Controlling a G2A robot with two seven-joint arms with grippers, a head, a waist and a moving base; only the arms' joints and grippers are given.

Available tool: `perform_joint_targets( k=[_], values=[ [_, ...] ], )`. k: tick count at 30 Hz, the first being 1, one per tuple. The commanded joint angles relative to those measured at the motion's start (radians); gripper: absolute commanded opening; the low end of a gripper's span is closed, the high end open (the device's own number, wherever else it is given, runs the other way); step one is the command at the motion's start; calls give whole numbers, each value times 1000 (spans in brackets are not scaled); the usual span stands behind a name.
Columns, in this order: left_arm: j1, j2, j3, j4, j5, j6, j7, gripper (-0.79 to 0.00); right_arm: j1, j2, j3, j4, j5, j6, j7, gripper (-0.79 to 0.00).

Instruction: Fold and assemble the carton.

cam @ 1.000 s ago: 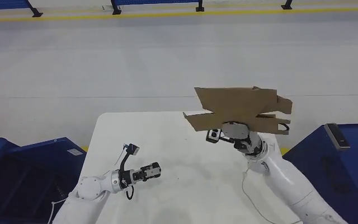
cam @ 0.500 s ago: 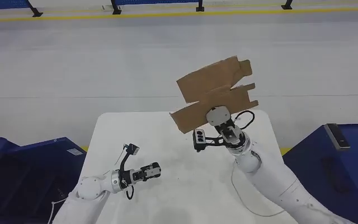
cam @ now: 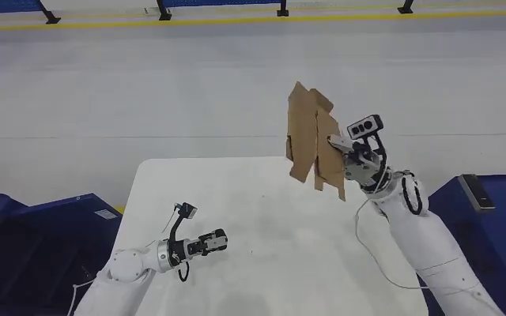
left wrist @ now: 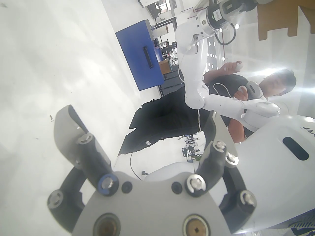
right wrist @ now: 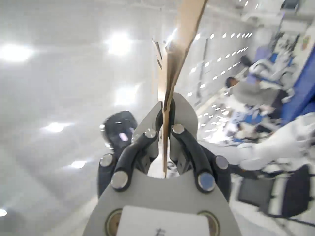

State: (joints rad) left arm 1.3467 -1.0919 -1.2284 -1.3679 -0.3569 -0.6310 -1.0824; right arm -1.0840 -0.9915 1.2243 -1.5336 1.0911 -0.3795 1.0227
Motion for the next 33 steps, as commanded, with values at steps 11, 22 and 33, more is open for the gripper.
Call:
perform_joint_targets(
  k=[11,22,33],
  values=[
    [0,0,0,0,0,0,0,0,-115,-13,23,-77,-608,-421,-302,-785],
    [0,0,0,0,0,0,0,0,-100,-6,85,-107,-719,-435,-327,-785],
    [0,0,0,0,0,0,0,0,-241,1,564,-577,-1521,-582,-588,-785]
  ],
)
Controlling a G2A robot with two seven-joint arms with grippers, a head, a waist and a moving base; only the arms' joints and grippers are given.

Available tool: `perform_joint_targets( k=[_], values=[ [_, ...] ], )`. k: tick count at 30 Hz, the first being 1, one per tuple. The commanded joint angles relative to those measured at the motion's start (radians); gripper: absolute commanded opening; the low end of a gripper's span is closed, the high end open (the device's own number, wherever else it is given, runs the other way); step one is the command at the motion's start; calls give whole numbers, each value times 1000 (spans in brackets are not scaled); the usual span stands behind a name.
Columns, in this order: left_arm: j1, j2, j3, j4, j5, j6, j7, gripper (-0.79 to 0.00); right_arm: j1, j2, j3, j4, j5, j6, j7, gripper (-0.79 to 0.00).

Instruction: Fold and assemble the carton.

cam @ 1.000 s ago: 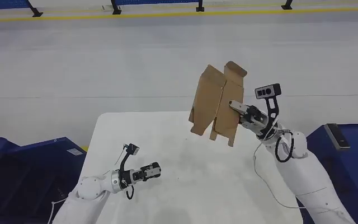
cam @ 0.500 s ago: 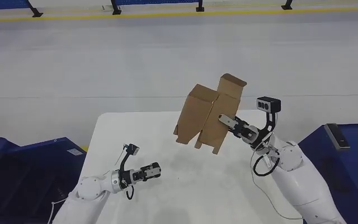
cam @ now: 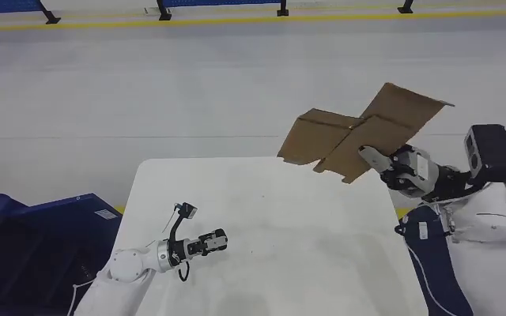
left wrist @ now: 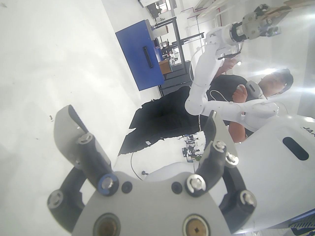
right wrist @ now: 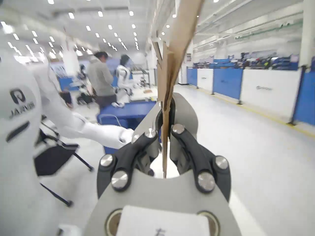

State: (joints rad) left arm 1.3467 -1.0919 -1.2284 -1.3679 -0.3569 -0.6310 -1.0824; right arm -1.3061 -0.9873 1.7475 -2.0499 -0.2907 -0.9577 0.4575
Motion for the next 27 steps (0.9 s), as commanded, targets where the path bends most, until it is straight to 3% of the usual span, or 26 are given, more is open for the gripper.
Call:
perform_joint_targets(
  k=[1,6,13,15,18,21,25,27],
  values=[
    [0,0,0,0,0,0,0,0,-44,-8,56,-101,-215,-2,-51,-785],
    [0,0,0,0,0,0,0,0,-111,-26,80,-300,-661,-46,-187,-785],
    [0,0,0,0,0,0,0,0,-52,3,-73,-300,-1394,-51,-720,-785],
    [0,0,0,0,0,0,0,0,-57,17,-87,-300,-1612,0,-901,-785],
    [0,0,0,0,0,0,0,0,-115,45,-91,-300,-1954,167,-1158,-785],
    [0,0,0,0,0,0,0,0,-213,64,-42,-300,-2194,385,-1317,-785],
    [0,0,0,0,0,0,0,0,-344,72,51,-300,-2439,660,-1324,-785],
    [0,0,0,0,0,0,0,0,-408,69,80,-300,-2532,790,-1268,-785]
  ],
)
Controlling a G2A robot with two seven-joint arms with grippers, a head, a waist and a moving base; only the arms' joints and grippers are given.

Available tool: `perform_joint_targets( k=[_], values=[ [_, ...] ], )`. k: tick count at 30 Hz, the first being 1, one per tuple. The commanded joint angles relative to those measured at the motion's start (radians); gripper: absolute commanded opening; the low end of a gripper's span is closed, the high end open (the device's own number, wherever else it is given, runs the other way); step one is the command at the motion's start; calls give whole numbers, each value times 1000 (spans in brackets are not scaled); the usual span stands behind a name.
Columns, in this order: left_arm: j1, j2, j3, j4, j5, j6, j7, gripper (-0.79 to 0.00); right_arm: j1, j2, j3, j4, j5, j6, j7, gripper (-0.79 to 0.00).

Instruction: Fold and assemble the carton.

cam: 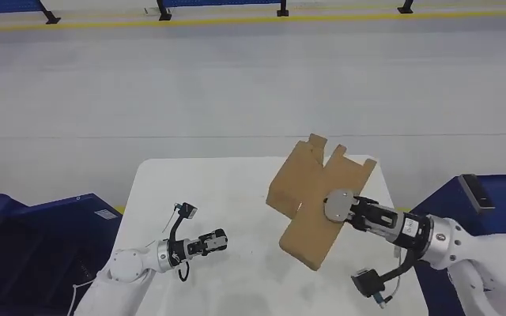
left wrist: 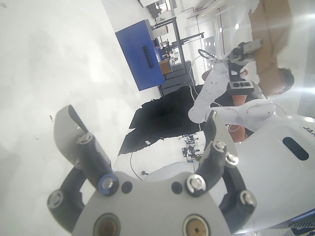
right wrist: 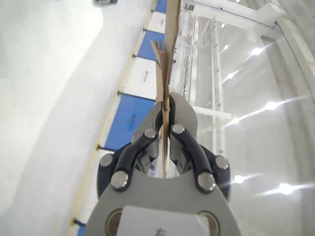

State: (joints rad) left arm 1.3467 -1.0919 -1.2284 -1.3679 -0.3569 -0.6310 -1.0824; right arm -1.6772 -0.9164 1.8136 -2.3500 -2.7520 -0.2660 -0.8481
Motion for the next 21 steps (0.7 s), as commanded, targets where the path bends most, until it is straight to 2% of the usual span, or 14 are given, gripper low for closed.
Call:
perform_joint_targets(
  k=[1,3,6,8,10,12,14,16,20,21],
  values=[
    [0,0,0,0,0,0,0,0,-71,-4,17,0,-130,161,71,-785],
    [0,0,0,0,0,0,0,0,-139,-10,-2,0,-173,252,126,-785],
    [0,0,0,0,0,0,0,0,-213,-17,-34,0,-197,331,176,-785],
    [0,0,0,0,0,0,0,0,-235,-21,-52,0,-101,351,176,-785],
    [0,0,0,0,0,0,0,0,-235,-24,-56,0,98,334,137,-785],
    [0,0,0,0,0,0,0,0,-209,-27,-15,0,345,272,104,-785],
    [0,0,0,0,0,0,0,0,-176,-25,47,0,595,141,40,-785],
    [0,0,0,0,0,0,0,0,-142,-24,123,0,859,-19,46,-785],
    [0,0,0,0,0,0,0,0,-77,-17,258,0,1292,-334,148,-785],
    [0,0,0,0,0,0,0,0,-70,-16,279,0,1402,-378,204,-785]
  ],
)
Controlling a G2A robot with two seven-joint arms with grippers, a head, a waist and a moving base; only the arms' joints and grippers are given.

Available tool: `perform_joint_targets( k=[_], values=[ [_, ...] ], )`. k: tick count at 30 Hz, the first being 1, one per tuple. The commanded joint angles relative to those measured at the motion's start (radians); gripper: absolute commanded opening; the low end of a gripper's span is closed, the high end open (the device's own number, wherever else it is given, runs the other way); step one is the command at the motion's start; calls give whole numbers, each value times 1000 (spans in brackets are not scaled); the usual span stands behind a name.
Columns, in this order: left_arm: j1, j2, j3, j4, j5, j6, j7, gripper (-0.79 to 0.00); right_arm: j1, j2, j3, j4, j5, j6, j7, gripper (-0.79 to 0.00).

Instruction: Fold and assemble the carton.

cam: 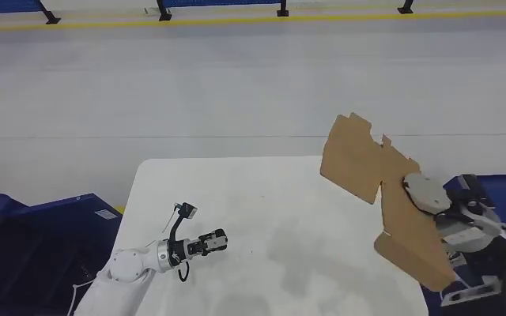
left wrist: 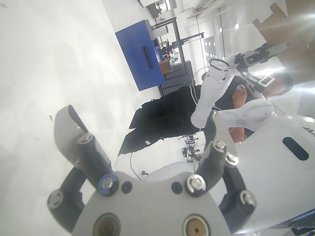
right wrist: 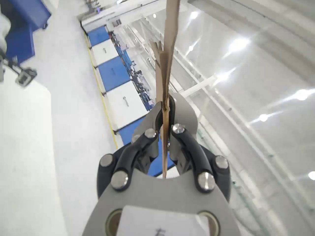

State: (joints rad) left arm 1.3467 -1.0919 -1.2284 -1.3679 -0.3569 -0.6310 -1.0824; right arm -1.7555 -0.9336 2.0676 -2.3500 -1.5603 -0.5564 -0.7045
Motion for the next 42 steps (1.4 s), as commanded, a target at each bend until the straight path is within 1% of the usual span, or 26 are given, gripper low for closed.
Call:
perform_joint_targets(
  k=[1,3,5,8,12,15,18,20,21,32,33,34,35,36,37,39,40,42],
  values=[
    [0,0,0,0,0,0,0,0,4,2,28,0,326,-140,131,-785],
    [0,0,0,0,0,0,0,0,4,10,4,0,573,-247,259,-785],
    [0,0,0,0,0,0,0,0,3,22,-38,4,783,-273,441,-785],
    [0,0,0,0,0,0,0,0,43,47,-163,46,1107,-276,696,-785],
    [0,0,0,0,0,0,0,0,163,77,-391,142,1497,-241,1002,-785],
    [0,0,0,0,0,0,0,0,265,85,-555,227,1726,-202,1185,-785],
    [0,0,0,0,0,0,0,0,340,81,-689,317,1855,-185,1312,-785],
    [0,0,0,0,0,0,0,0,374,75,-768,371,1928,-178,1371,-785],
    [0,0,0,0,0,0,0,0,393,72,-792,397,1938,-176,1396,-785],
    [0,0,0,0,0,0,0,0,401,71,-792,399,1922,-173,1397,-785],
    [0,0,0,0,0,0,0,0,393,69,-795,383,1942,-172,1377,-785],
    [0,0,0,0,0,0,0,0,378,66,-814,362,2032,-167,1367,-785],
    [0,0,0,0,0,0,0,0,368,63,-840,344,2184,-146,1379,-785],
    [0,0,0,0,0,0,0,0,369,61,-866,329,2375,-102,1424,-785],
    [0,0,0,0,0,0,0,0,382,60,-880,336,2566,-33,1490,-785],
    [0,0,0,0,0,0,0,0,419,51,-902,385,2995,194,1642,-785],
    [0,0,0,0,0,0,0,0,443,46,-911,432,3131,312,1709,-785],
    [0,0,0,0,0,0,0,0,481,33,-963,506,3349,556,1783,-785]
  ],
)
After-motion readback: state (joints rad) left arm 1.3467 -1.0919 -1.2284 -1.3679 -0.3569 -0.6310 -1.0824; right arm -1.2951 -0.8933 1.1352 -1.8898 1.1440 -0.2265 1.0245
